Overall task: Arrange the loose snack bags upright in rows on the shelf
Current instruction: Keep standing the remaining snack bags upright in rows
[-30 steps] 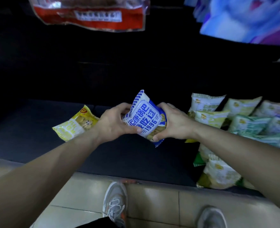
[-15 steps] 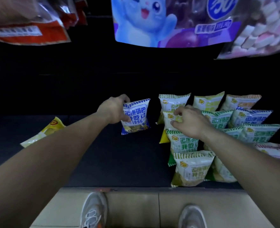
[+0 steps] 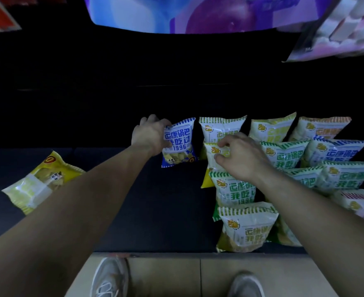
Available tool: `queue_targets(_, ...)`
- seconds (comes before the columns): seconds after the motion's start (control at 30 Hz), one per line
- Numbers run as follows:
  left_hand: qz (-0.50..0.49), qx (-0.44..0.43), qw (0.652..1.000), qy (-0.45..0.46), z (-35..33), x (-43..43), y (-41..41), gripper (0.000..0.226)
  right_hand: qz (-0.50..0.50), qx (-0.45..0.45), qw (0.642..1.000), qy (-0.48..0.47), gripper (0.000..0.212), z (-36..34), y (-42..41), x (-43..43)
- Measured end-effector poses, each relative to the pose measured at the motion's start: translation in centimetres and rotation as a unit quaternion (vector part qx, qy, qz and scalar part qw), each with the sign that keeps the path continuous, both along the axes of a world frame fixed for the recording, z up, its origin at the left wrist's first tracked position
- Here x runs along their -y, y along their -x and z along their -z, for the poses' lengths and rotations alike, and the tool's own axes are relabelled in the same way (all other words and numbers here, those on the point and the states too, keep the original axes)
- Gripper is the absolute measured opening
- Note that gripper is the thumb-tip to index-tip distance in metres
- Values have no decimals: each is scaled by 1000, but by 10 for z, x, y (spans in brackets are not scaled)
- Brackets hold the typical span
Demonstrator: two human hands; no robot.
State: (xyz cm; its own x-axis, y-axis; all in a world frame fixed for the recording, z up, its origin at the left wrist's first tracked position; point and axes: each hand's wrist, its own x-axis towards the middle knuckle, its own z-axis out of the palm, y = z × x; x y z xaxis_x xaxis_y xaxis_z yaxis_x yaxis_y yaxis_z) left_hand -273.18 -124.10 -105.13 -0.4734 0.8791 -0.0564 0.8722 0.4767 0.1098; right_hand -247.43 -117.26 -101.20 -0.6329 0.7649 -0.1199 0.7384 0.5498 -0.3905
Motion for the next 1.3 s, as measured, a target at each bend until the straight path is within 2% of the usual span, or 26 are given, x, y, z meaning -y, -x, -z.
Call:
queue_targets(0.17,40,-50,998,-26,0,4,-8,66,-2,-8,1000,14,41,2,3,7)
queue_targets(0.43,26,-91,995,-18,1,-1,-18,66,-14,23,1000,7,44,-3,8,15)
queue_targets(0.57,43,-109,993,-23,-5,4,-18,75,-36,55,998,-6,46,-10,12,21)
queue_targets(0.7,51,-91,994,-22,-34,26,-10,81,-57,75,995,-22,48,-25,22,29)
queue_targets(0.87,40,-79,996,31,-102,95,5,77,-87,95,990,-65,49,-65,44,54)
queue_targets(1.07,16,-87,991,95,-173,229,14,68,-130,89,985,-66,49,-123,76,108)
queue_targets(1.3,-41,-88,989,110,-199,345,36,64,-198,82,974,-74,50,-136,136,199)
